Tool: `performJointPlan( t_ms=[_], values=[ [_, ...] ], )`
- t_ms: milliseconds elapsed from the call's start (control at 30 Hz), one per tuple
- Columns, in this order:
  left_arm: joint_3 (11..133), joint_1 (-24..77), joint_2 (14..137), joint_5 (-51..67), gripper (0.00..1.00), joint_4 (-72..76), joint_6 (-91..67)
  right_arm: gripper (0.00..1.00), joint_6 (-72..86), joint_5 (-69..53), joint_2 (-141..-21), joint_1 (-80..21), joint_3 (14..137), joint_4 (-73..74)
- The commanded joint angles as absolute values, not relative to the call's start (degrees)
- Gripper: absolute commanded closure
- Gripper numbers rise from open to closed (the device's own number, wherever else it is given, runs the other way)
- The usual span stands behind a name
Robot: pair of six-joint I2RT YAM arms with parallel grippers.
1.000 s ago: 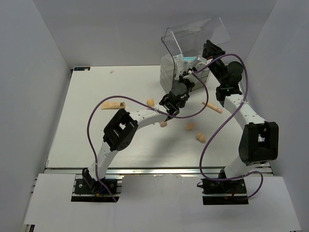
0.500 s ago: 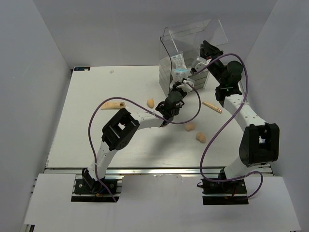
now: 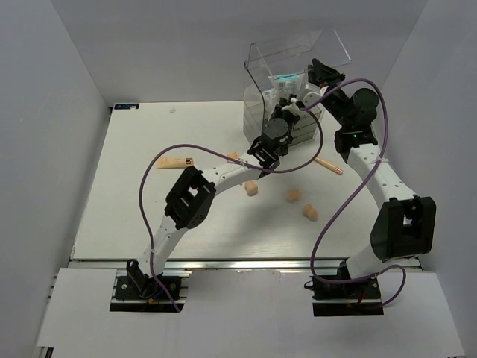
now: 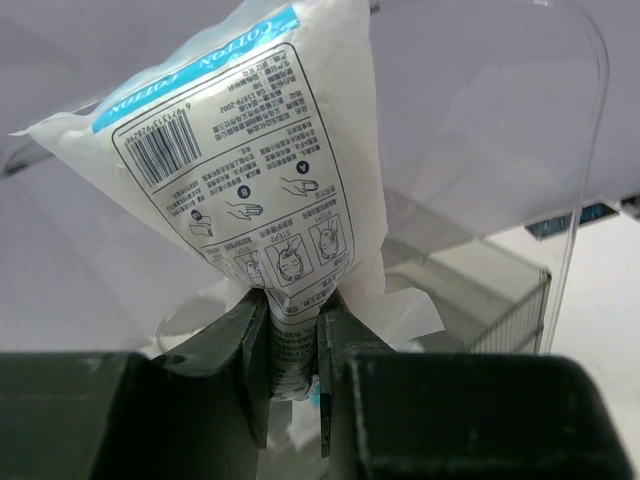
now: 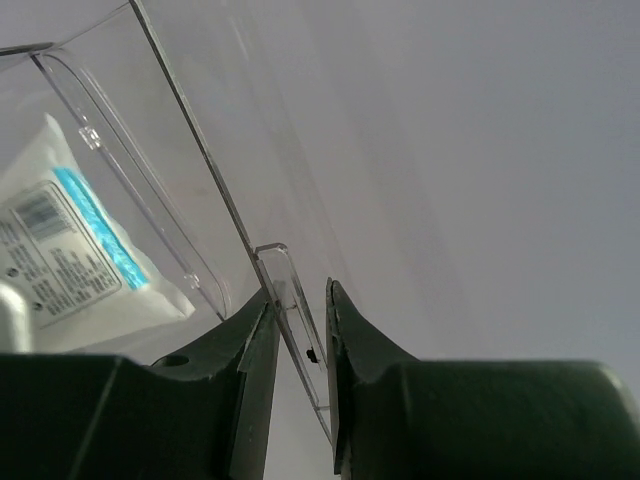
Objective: Organize the makeup
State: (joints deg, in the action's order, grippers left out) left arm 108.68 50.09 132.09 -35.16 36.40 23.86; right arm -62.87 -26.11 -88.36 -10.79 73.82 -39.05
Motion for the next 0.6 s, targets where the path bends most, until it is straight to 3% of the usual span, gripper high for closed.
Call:
performJointPlan(
  t_ms=[0,200,267,300,333,400,567],
  values=[
    [114.4,49.4,136.3,-37.2,1.00,33.6,24.6,0.73,-57.0,-28.8,-84.4,-12.0,77.7,-42.7],
    [119.3,48.0,140.8,-39.8,0.97,30.5,24.0,0.73,-56.4,-29.1,-84.1,-12.0,77.4,-42.8],
    [118.7,47.9,140.6,-40.3,0.85,30.8,23.9,0.73,-56.3,-29.0,-84.1,-12.1,77.3,-42.8],
    [117.6,47.9,139.9,-40.2,0.58,31.2,24.1,0.73,-56.3,-28.9,-84.0,-12.0,77.1,-42.8],
    [117.0,47.9,139.5,-40.0,0.43,31.5,24.0,0.73,-56.3,-28.9,-84.0,-12.1,76.9,-42.8],
    [116.2,48.1,138.6,-39.3,0.25,32.4,24.0,0.73,-56.2,-28.8,-84.0,-12.1,76.5,-43.0],
    [116.5,50.1,134.2,-34.1,0.20,31.7,22.2,0.73,-56.2,-28.2,-84.2,-12.3,76.0,-43.2]
  ],
)
